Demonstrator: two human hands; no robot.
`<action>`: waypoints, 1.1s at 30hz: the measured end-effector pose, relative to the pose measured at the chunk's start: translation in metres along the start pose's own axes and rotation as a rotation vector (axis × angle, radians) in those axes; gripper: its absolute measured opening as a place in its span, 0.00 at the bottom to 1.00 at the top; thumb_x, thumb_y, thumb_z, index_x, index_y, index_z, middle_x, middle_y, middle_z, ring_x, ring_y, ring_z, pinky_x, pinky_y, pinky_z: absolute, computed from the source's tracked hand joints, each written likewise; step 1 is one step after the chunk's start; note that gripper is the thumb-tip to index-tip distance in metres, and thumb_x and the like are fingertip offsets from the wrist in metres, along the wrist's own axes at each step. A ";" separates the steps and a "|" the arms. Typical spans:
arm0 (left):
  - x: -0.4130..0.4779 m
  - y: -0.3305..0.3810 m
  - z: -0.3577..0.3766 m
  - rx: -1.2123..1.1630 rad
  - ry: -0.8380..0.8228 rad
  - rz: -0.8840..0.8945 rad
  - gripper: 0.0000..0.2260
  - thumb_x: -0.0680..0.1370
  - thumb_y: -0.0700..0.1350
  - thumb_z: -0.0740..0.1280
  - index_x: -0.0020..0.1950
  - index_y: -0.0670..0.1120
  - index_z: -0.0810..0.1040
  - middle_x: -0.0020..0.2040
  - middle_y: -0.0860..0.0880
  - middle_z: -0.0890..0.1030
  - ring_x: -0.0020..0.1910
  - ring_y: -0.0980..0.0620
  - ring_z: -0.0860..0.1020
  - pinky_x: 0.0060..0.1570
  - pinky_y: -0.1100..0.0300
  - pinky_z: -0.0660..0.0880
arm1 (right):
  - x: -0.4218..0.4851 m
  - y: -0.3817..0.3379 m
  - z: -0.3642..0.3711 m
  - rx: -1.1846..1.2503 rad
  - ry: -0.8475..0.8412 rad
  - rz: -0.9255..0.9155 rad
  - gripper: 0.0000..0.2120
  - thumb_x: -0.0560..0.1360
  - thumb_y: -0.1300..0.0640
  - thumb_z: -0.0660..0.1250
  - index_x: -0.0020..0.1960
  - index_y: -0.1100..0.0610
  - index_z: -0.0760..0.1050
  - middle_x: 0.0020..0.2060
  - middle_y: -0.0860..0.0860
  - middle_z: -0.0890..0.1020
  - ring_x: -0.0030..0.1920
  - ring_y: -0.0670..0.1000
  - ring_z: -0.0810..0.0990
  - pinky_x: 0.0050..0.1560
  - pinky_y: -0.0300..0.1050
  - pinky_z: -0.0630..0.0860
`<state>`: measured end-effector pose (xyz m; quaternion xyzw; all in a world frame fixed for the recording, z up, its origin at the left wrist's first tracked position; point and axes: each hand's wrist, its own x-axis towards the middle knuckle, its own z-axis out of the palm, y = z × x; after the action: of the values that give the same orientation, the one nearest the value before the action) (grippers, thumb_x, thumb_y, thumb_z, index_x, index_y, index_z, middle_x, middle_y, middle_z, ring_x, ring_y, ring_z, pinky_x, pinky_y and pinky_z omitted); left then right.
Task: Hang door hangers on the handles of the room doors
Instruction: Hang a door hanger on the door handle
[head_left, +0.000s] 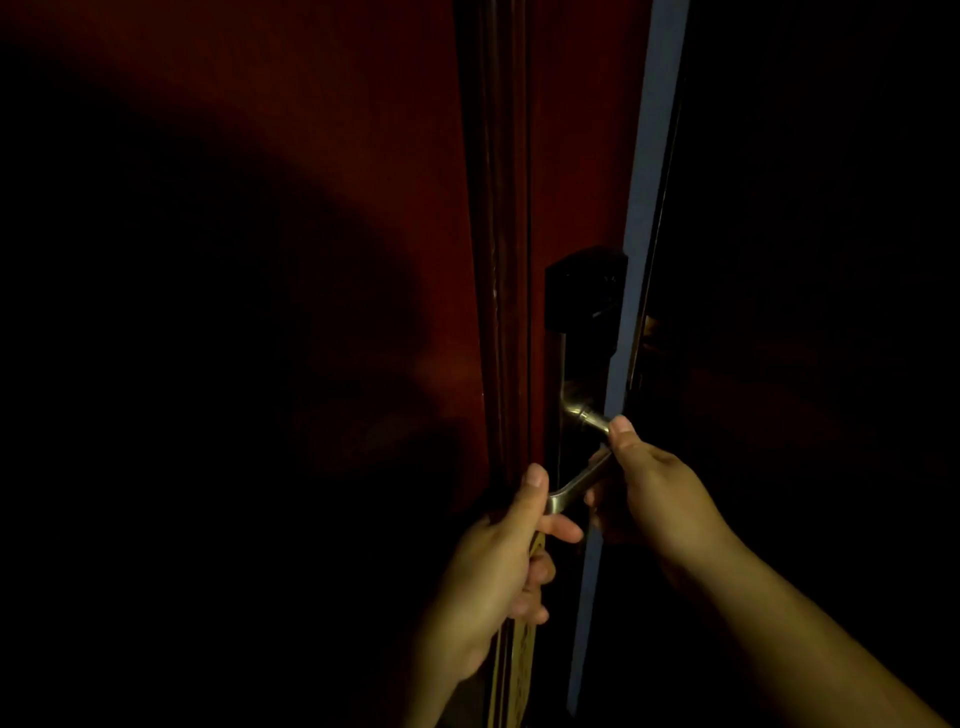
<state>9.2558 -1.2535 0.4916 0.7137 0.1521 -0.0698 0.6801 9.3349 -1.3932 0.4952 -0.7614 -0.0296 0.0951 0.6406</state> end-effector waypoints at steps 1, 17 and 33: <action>0.002 0.000 -0.001 0.001 -0.036 0.002 0.33 0.70 0.73 0.54 0.49 0.47 0.84 0.26 0.55 0.70 0.23 0.58 0.66 0.41 0.55 0.74 | 0.000 0.000 0.001 -0.007 0.008 -0.001 0.26 0.80 0.37 0.52 0.49 0.58 0.78 0.34 0.54 0.84 0.35 0.52 0.82 0.44 0.52 0.80; 0.032 -0.004 -0.012 0.031 0.061 0.117 0.31 0.71 0.69 0.55 0.44 0.43 0.82 0.24 0.54 0.69 0.20 0.59 0.67 0.29 0.59 0.71 | 0.032 0.000 0.016 0.204 -0.119 0.036 0.25 0.79 0.38 0.56 0.44 0.59 0.77 0.32 0.54 0.79 0.33 0.54 0.76 0.36 0.49 0.74; 0.094 -0.004 -0.071 -0.094 0.130 0.063 0.32 0.68 0.71 0.55 0.42 0.43 0.78 0.23 0.53 0.68 0.17 0.58 0.65 0.30 0.57 0.71 | 0.110 -0.014 0.083 0.186 -0.176 0.075 0.22 0.80 0.40 0.57 0.44 0.59 0.74 0.29 0.53 0.76 0.28 0.51 0.73 0.30 0.45 0.71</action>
<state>9.3354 -1.1713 0.4639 0.6886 0.1764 0.0051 0.7033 9.4288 -1.2918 0.4842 -0.6879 -0.0485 0.1877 0.6994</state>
